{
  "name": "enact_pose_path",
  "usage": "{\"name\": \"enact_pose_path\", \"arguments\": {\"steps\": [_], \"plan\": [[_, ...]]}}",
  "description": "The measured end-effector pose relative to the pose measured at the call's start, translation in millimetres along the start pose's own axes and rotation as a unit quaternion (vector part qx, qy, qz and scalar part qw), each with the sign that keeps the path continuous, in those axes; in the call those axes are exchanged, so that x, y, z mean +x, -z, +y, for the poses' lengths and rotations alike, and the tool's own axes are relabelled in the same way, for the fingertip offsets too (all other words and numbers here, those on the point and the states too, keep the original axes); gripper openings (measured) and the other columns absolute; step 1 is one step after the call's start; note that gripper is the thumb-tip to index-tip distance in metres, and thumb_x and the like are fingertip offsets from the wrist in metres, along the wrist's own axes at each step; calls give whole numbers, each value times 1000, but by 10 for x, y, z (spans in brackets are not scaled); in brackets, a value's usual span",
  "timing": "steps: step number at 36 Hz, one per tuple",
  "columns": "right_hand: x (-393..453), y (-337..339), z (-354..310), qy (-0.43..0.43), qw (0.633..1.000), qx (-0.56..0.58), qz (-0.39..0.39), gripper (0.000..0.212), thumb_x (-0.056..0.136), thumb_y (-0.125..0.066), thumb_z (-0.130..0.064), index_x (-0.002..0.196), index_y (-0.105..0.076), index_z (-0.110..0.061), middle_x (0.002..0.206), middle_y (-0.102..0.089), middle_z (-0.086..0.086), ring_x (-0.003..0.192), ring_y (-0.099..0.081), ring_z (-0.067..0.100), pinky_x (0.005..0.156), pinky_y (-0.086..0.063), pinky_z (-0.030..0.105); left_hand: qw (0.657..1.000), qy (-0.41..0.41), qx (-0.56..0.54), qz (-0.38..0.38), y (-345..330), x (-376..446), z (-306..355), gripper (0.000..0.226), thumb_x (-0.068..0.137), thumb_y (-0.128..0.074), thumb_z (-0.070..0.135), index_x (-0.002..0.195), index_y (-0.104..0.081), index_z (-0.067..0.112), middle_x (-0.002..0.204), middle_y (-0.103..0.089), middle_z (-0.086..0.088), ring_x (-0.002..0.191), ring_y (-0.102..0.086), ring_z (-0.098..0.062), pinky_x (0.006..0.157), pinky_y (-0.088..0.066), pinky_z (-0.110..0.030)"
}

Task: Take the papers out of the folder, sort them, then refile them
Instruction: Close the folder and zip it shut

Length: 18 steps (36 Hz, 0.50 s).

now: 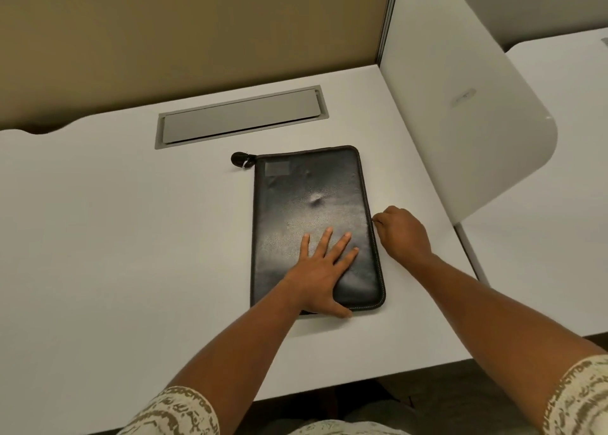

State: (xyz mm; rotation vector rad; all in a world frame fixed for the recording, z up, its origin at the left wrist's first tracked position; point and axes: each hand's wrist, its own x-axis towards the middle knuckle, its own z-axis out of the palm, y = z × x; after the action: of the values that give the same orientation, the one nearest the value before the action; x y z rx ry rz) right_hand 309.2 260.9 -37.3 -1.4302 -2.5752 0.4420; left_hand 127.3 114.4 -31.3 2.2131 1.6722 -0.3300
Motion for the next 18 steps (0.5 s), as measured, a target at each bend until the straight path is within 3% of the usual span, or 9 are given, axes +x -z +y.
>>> {"name": "enact_pose_path", "arguments": {"steps": [10, 18], "plan": [[-239, 25, 4, -16, 999, -33, 5, 23, 99, -54, -19, 93, -74, -10, 88, -63, 8, 79, -60, 29, 60, -52, 37, 1000, -23, 10, 18, -25, -111, 21, 121, 69, -45, 89, 158, 10, 28, 164, 25, -1, 147, 30, -34, 113, 12, -69], [-70, -21, -54, -50, 997, 48, -32, 22, 101, -52, -21, 108, -70, -10, 101, -63, 10, 88, -62, 29, 71, -48, 36, 999, -36, 0, 35, -9, -210, -11, 113, 75, -46, 84, 159, 4, 27, 166, 17, -1, 147, 29, -33, 114, 12, -68]]}}
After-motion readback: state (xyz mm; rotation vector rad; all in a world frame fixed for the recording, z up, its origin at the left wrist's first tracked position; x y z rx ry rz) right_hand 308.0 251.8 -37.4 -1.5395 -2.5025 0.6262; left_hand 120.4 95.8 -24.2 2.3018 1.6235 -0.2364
